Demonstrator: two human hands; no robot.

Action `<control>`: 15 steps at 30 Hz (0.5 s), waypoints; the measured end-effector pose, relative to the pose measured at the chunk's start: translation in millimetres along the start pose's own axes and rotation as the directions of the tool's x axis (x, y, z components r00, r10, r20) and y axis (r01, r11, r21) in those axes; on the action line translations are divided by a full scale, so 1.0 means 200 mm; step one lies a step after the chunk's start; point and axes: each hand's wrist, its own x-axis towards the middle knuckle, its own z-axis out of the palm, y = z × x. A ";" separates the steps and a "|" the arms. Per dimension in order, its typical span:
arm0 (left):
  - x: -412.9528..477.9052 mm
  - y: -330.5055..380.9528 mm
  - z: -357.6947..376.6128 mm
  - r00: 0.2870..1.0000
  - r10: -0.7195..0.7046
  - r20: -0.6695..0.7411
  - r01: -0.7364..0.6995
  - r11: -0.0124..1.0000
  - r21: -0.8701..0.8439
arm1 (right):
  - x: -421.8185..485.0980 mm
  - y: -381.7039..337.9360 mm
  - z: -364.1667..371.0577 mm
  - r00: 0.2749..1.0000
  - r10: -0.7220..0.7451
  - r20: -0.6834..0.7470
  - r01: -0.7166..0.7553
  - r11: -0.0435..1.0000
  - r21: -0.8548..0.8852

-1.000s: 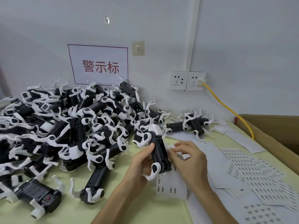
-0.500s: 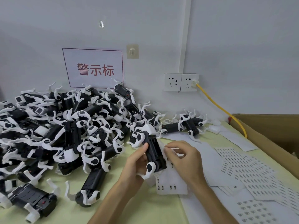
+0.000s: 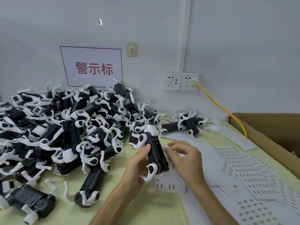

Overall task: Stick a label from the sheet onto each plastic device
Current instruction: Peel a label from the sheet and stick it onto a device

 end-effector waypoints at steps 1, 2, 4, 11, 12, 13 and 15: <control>0.00 0.00 0.00 1.000 0.001 -0.006 -0.001 1.000 0.001 | 0.00 0.00 0.00 1.000 0.017 0.001 -0.017 1.000 0.010; 0.00 -0.01 0.00 1.000 -0.001 -0.013 0.001 1.000 0.001 | 0.00 0.00 0.00 0.999 0.034 0.003 -0.034 0.999 0.025; 0.01 -0.01 -0.01 1.000 -0.004 -0.011 0.005 1.000 0.007 | 0.00 -0.01 0.00 0.998 0.060 0.004 -0.060 0.997 0.055; 0.01 -0.01 0.00 0.999 0.000 -0.044 -0.001 0.999 -0.037 | 0.03 0.00 -0.03 0.977 0.210 0.038 -0.214 0.965 0.155; 0.00 -0.01 0.00 0.999 0.004 -0.053 -0.006 0.999 -0.042 | 0.03 0.00 -0.04 0.975 0.219 0.045 -0.224 0.963 0.148; 0.00 -0.02 0.00 0.998 0.008 -0.055 -0.010 0.999 -0.040 | 0.04 0.01 -0.04 0.975 0.219 0.047 -0.223 0.965 0.141; 0.00 -0.02 0.00 0.998 0.014 -0.062 -0.016 0.999 -0.027 | 0.04 0.00 -0.05 0.981 0.188 0.045 -0.193 0.971 0.144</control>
